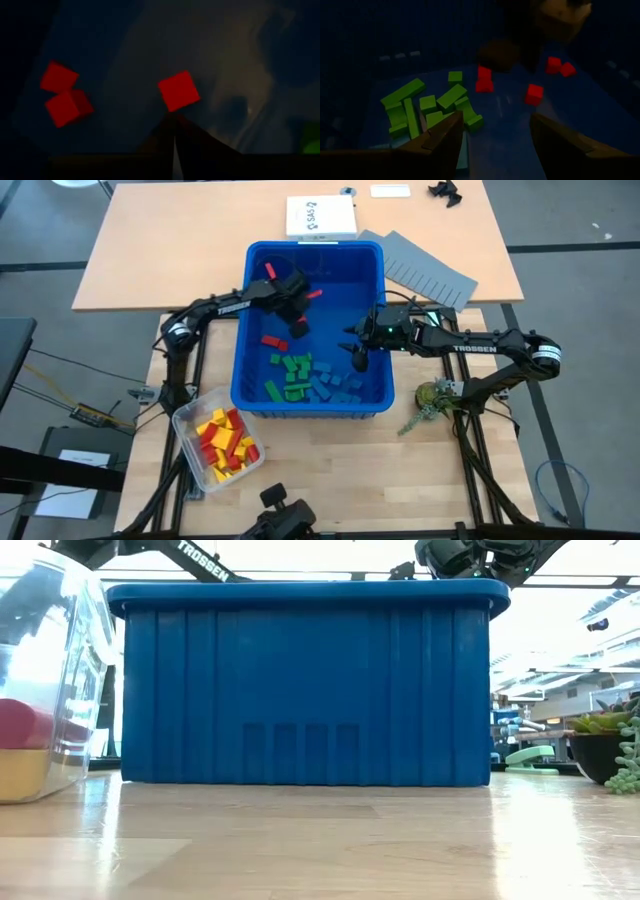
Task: Sort Items/Unsort Items
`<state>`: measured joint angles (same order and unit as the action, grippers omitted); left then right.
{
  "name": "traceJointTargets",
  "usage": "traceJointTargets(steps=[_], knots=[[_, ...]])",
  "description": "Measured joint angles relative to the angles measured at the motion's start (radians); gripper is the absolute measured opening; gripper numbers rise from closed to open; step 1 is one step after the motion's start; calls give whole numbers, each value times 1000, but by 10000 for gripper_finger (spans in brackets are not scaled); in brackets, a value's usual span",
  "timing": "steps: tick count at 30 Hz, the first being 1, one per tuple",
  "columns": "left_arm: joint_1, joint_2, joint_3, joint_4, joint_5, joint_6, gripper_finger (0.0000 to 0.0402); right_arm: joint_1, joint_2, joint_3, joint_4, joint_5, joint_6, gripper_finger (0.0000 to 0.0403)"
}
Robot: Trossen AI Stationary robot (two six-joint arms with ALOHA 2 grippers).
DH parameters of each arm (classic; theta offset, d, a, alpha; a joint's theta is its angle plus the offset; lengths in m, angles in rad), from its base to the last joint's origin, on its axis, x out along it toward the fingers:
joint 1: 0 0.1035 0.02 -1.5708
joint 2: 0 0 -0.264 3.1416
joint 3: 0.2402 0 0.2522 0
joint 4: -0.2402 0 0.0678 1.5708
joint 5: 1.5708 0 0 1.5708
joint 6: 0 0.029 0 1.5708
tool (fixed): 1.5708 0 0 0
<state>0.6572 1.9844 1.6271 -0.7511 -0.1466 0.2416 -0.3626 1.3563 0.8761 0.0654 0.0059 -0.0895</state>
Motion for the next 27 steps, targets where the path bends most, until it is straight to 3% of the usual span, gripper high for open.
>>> traceJointTargets(steps=[6,12,19,27], knots=[[4,-2,0,38,53,-152,53,0,0,0,-3,0,1,229],[17,19,-1,79,55,-293,156,-1,0,0,-9,0,-17,229],[16,19,-58,179,39,-334,267,-6,0,0,-15,0,-25,229],[16,19,-183,324,22,-360,291,-7,0,0,-12,0,-25,229]])
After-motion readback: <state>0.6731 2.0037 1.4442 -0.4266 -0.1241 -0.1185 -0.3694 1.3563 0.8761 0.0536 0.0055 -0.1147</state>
